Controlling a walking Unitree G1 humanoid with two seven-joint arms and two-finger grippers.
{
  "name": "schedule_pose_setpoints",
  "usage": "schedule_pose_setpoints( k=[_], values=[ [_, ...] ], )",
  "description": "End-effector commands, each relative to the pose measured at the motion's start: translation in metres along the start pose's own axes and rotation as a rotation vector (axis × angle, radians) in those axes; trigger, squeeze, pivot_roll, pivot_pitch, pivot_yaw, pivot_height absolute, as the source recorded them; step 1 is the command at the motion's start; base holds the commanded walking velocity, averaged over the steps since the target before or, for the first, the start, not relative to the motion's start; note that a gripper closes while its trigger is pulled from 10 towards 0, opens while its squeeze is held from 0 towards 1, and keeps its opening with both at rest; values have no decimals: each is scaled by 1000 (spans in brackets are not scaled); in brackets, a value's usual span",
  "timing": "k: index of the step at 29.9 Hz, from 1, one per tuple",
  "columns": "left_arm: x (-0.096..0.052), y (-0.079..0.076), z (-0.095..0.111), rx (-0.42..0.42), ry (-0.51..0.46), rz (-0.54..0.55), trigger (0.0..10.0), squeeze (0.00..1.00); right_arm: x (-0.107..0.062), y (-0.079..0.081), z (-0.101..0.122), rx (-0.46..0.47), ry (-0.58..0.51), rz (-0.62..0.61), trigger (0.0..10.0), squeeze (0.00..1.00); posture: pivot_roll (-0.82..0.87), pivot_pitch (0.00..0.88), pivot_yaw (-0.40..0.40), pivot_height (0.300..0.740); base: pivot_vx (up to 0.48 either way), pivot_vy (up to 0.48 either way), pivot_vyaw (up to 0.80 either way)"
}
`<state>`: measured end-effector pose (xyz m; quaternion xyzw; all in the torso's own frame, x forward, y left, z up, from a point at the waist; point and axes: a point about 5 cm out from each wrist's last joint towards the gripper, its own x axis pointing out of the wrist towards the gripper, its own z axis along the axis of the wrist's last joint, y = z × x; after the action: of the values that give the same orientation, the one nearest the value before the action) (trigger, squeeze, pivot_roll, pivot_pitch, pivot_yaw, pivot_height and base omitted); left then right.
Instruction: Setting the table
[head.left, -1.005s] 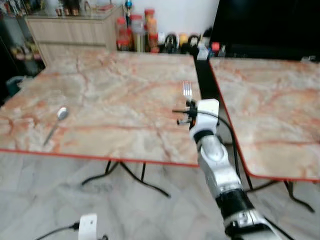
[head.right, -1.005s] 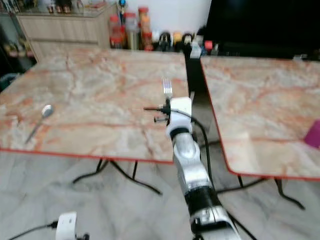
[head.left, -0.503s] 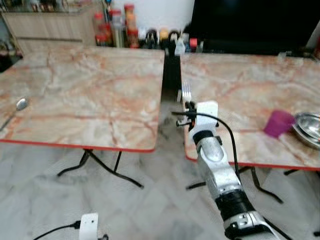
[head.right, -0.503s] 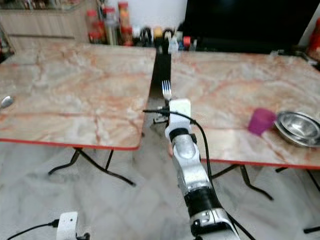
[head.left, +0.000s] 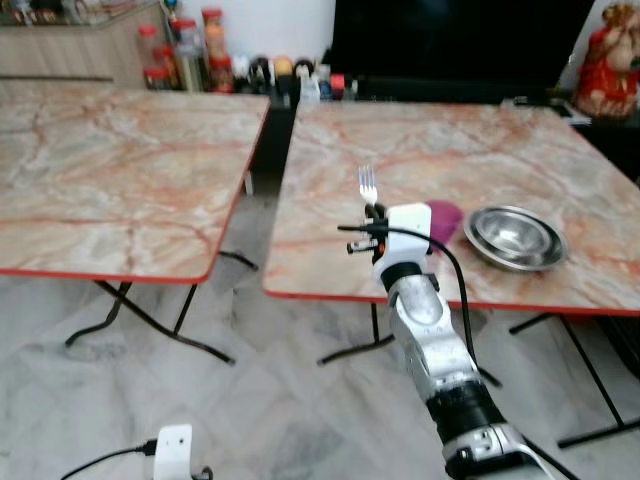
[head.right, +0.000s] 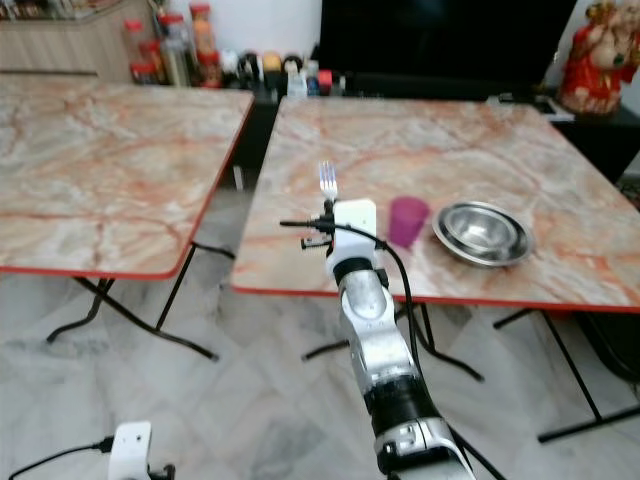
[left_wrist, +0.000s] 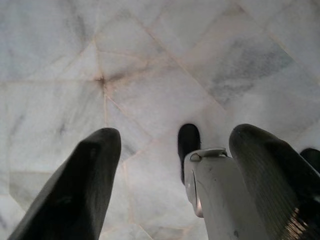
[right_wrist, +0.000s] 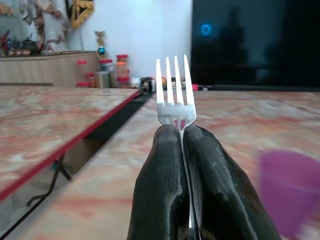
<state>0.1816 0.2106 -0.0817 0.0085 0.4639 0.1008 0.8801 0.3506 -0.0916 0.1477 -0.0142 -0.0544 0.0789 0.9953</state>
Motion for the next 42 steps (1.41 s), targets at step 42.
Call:
schedule_pose_setpoints(
  k=[42],
  values=[
    [0, -3, -1, -66, -6, -3, 10000, 0, -3, -5, -7, -2, 37, -29, 10000, 0, -59, 0, 18, 740, 0, -194, 0]
  ],
)
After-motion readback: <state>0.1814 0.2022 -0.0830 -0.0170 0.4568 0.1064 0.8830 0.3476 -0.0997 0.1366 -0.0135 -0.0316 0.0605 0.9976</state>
